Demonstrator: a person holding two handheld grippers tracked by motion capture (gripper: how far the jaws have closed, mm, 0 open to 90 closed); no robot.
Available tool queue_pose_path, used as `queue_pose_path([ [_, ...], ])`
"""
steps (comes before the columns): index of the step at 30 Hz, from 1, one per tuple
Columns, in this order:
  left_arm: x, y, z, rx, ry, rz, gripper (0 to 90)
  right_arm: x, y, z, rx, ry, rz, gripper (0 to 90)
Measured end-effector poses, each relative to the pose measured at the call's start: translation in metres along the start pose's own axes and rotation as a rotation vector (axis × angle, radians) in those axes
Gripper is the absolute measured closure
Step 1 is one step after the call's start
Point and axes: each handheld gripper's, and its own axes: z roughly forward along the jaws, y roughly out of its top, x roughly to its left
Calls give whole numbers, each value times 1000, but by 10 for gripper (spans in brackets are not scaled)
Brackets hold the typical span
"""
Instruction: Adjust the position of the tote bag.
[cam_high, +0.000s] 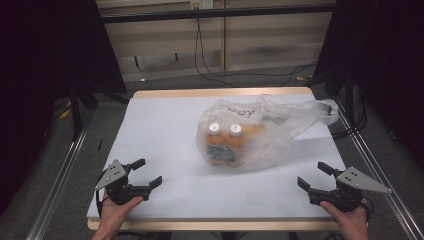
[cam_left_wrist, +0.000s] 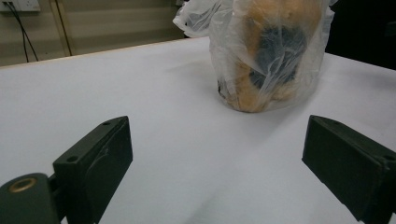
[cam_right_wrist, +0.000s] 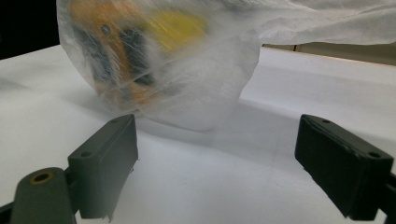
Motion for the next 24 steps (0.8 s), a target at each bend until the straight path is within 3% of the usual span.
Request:
queue_pose_path([
  [9,2,0,4,30,13,-10,87,-3,0,2,25,14,21,173],
  [24,-5,5,12,51,-58,-7,186,-1,5,12,58,77,7,290],
])
